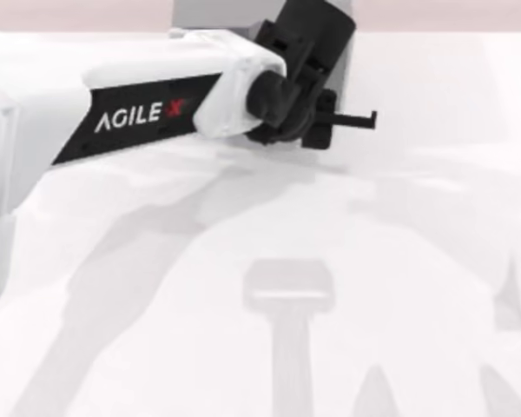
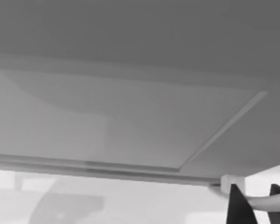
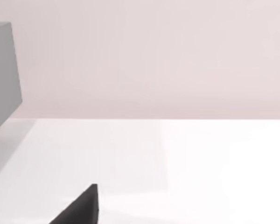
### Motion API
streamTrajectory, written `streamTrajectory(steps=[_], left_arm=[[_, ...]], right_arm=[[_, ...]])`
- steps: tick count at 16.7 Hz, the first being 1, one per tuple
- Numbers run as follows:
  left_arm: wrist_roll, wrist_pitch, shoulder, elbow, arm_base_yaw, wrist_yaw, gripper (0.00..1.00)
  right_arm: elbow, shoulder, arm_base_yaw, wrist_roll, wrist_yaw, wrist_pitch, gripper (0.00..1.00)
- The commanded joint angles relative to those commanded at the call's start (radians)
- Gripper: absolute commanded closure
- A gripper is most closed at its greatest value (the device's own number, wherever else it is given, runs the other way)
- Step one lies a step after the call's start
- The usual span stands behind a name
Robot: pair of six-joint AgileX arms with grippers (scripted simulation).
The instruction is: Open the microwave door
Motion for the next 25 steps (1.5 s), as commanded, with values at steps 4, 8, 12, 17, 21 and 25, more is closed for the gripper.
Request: streamTrajectory(steps=[4,8,12,17,21,25], left_arm=[[0.029,0.021,-0.024,-0.034,0.011,0.014,1.00],[0.030,0.021,-0.024,-0.035,0.011,0.014,1.00],[0.030,0.021,-0.024,-0.035,0.011,0.014,1.00],[0.030,0.021,-0.024,-0.035,0.011,0.014,1.00],[0.030,0.021,-0.024,-0.035,0.011,0.014,1.00],[0.030,0.021,-0.024,-0.035,0.011,0.014,1.00]], right_arm=[[0.000,0.000,0.000,0.000,0.000,0.000,0.00],[0.000,0.000,0.000,0.000,0.000,0.000,0.00],[0.000,0.000,0.000,0.000,0.000,0.000,0.00],[0.000,0.000,0.000,0.000,0.000,0.000,0.00],[0.000,0.000,0.000,0.000,0.000,0.000,0.00],[0.000,0.000,0.000,0.000,0.000,0.000,0.00]])
